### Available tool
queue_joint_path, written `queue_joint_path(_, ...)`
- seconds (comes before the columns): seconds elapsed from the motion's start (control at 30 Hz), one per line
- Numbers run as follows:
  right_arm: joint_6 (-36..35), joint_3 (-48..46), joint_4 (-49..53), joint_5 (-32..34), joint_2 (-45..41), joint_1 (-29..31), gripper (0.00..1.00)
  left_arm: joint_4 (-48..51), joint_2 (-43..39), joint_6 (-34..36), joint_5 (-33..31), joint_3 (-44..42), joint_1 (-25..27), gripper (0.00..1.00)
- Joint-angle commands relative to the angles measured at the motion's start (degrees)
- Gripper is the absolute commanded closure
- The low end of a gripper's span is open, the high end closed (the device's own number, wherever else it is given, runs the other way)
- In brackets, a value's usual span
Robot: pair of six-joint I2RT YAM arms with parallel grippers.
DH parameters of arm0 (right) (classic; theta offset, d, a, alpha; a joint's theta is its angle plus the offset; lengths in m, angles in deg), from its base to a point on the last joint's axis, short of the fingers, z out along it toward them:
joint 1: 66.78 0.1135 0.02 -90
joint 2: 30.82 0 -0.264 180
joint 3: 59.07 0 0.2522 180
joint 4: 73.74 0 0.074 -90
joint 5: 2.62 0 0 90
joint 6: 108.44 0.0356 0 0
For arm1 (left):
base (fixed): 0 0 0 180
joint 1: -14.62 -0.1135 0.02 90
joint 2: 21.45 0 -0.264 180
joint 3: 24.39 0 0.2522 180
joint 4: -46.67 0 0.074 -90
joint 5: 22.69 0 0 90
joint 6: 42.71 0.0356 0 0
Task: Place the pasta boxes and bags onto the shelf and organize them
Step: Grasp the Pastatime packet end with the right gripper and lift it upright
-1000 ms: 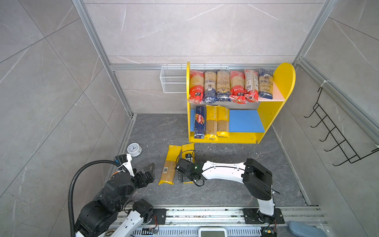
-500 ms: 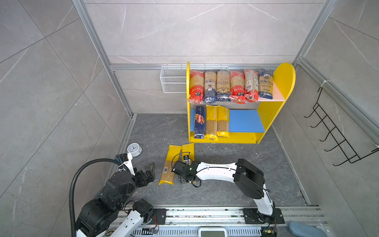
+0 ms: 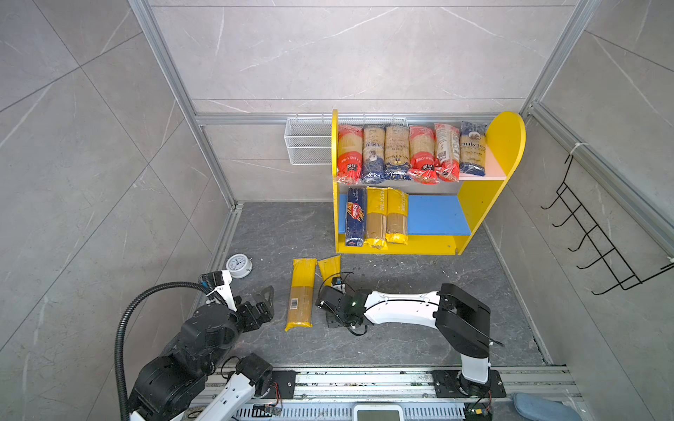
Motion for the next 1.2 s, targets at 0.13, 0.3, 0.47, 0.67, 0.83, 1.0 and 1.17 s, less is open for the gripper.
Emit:
queue_joint_path(0.13,-2.2,-8.2,3.2,-2.6,-12.8,0.6,1.00,-3.7,2.8,0.4,0.7,0.9,-0.2,0.00)
queue_joint_path(0.3,-2.7,-13.3,4.0,-1.8,-21.8,0.4,1.00,-5.4,4.4,0.1,1.6,0.7,-0.2,0.00)
queue_joint_path(0.47,-2.3,-18.3,7.1,0.1,-31.2,0.1,1.00,-7.4,6.4,-0.7,2.6,0.0,-0.2,0.00)
queue_joint_path(0.67,-0.3,-22.7,14.4,4.3,-41.1,-0.2,1.00,-12.8,10.4,-3.0,6.6,-3.6,-0.2,0.00)
queue_joint_path(0.83,3.0,-26.0,21.6,7.7,-51.5,-0.5,1.00,-18.6,16.5,-3.5,12.5,-4.2,-0.3,0.00)
queue_joint_path(1.0,6.3,-26.5,31.2,13.2,-61.2,-0.8,1.00,-24.2,21.9,-3.5,15.8,-3.4,0.1,0.01)
queue_joint_path(1.17,8.5,-23.5,40.5,19.6,-68.3,-1.0,1.00,-28.3,29.0,-2.8,15.9,-0.9,3.6,0.00)
